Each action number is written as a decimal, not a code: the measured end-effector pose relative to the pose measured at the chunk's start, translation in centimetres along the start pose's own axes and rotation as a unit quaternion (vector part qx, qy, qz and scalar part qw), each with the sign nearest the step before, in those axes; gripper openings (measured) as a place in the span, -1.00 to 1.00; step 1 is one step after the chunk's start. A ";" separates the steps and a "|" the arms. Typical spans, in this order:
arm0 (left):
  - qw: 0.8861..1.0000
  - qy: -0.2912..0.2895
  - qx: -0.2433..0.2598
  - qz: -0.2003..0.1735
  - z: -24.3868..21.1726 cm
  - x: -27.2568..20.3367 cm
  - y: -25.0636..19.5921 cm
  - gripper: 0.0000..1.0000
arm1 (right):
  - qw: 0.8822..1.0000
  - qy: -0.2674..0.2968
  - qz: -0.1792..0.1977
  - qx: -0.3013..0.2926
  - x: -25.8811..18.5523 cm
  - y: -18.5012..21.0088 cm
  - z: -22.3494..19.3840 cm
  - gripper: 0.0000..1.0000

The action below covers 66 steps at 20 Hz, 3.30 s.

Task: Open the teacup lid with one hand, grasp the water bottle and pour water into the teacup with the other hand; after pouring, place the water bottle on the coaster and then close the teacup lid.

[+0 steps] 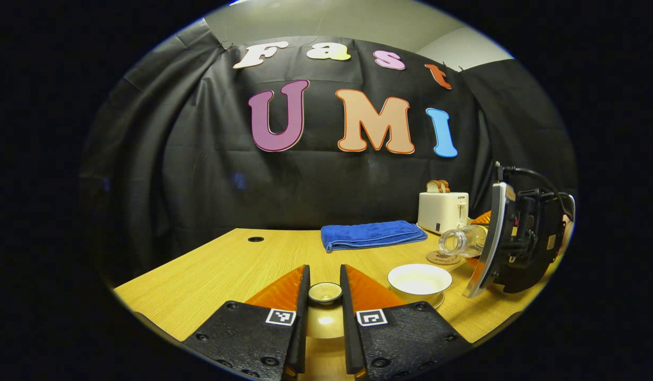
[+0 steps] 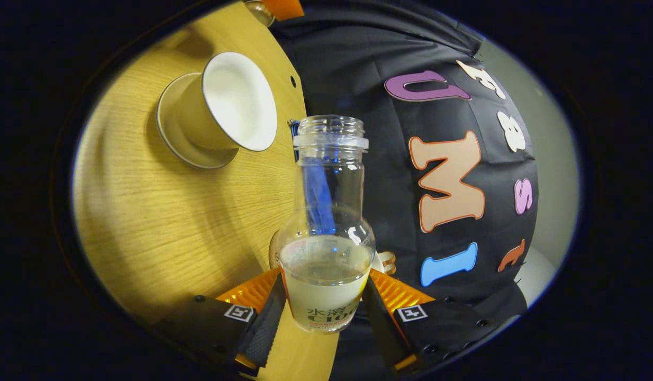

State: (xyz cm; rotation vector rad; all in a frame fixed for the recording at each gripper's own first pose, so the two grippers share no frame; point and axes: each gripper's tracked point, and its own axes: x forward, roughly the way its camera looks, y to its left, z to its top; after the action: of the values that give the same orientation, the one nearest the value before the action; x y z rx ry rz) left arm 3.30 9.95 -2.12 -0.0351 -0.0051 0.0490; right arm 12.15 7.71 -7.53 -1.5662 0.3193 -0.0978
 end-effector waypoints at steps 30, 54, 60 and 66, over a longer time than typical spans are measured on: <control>1.000 -0.002 0.001 0.001 0.0 -0.1 0.0 -0.46 | 0.979 -0.049 -0.077 -0.183 0.0 -4.0 2.5 0.66; 1.000 -0.003 0.001 0.004 0.1 0.0 0.1 -0.47 | 0.954 -0.072 -0.141 -0.256 -0.5 -8.2 4.1 0.65; 1.000 -0.002 0.000 0.005 0.1 -0.1 0.2 -0.46 | 0.946 -0.079 -0.153 -0.273 -0.8 -8.5 4.7 0.65; 1.000 -0.002 0.001 0.005 0.1 -0.1 0.2 -0.46 | 0.957 -0.080 -0.132 -0.246 -0.6 -8.0 4.7 0.62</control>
State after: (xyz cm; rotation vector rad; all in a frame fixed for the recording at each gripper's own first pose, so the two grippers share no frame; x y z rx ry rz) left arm 3.19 10.14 -1.99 -0.0331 -0.0087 0.0587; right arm 13.93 12.36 0.40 -2.0938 -0.0024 -0.1023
